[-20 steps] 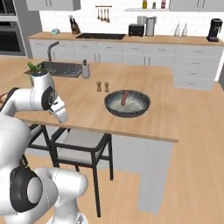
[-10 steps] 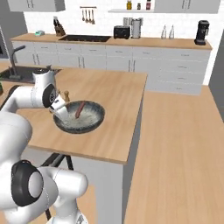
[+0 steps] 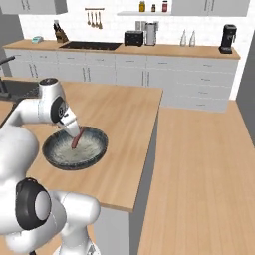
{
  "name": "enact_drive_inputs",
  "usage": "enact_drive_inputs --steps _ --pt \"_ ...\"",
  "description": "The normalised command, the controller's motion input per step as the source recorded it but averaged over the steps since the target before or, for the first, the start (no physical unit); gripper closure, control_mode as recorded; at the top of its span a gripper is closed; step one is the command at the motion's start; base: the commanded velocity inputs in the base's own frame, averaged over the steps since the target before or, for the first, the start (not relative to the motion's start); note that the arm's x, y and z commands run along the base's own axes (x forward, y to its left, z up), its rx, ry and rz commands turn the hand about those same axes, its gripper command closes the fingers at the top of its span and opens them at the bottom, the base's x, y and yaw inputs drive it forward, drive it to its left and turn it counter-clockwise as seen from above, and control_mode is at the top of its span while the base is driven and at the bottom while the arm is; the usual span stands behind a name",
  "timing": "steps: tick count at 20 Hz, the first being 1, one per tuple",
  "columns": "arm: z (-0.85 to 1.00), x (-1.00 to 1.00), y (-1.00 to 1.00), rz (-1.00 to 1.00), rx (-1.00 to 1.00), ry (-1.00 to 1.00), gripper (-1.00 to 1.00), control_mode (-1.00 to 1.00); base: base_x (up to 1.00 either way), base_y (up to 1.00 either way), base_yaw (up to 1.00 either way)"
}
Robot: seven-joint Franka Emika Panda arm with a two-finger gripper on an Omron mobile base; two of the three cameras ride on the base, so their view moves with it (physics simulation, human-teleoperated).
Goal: Place one bun and one sausage from the bowl on each plate.
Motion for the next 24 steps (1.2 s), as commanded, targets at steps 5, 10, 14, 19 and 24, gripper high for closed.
enact_drive_inputs --steps 5,10,14,19,24 --pt "-0.80 0.99 0.02 0.26 -0.15 -0.01 -1.00 -1.00 0.00 0.00 0.00" --pt "-0.80 0.97 0.30 0.43 -0.03 0.02 -1.00 -1.00 0.00 0.00 0.00" --pt "-0.59 0.90 0.41 0.42 0.00 0.03 -1.00 -1.00 0.00 0.00 0.00" --pt "-0.34 0.28 0.35 0.21 -0.04 -0.01 -1.00 -1.00 0.00 0.00 0.00" --pt "-0.33 0.01 0.09 0.01 -0.11 0.03 -1.00 -1.00 0.00 0.00 0.00"
